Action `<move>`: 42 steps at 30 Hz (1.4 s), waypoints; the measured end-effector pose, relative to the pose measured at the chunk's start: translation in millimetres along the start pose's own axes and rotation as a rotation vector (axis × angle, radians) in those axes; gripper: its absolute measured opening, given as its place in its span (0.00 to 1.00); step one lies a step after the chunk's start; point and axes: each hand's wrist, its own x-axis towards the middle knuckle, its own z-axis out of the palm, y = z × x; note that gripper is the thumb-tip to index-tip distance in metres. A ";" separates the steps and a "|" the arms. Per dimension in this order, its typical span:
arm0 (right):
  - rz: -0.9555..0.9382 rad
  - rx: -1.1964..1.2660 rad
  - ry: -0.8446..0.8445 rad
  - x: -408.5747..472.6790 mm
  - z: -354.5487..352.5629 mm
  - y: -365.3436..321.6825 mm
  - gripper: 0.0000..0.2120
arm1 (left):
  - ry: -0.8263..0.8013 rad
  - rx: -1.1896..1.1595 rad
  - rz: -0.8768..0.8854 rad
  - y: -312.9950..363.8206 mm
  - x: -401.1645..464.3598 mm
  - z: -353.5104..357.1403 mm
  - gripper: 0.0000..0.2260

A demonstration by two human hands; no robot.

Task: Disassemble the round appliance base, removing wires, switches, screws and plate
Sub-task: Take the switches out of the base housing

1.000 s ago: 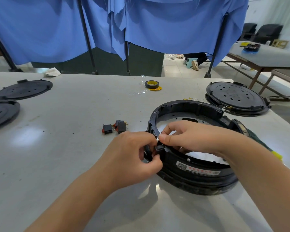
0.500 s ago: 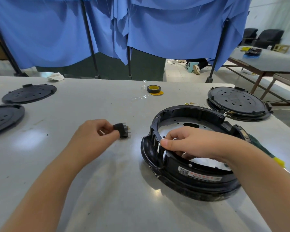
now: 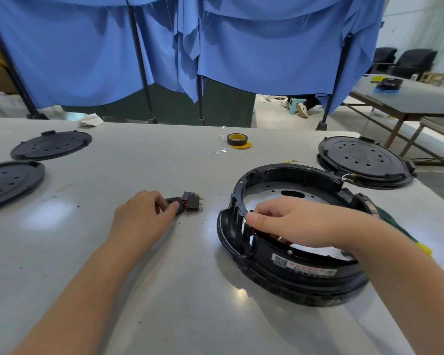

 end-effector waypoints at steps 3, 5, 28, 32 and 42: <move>-0.028 -0.044 -0.046 -8.9 -6.9 -1.6 0.19 | 0.054 -0.100 0.085 12.8 -7.2 -1.2 0.10; -0.039 -0.074 -0.101 -16.7 -14.2 -1.4 0.17 | 0.073 -0.160 0.233 25.6 -16.3 -2.1 0.06; -0.200 -0.326 0.316 -89.7 1.2 51.9 0.09 | -0.006 -0.139 0.897 82.8 -78.2 7.2 0.37; -0.304 -0.304 0.422 -81.3 -1.1 39.4 0.09 | 0.086 -0.071 0.971 84.8 -77.7 10.2 0.47; -0.443 -0.596 0.726 -60.1 12.2 4.0 0.11 | 0.326 -0.075 1.054 78.9 -65.9 9.1 0.32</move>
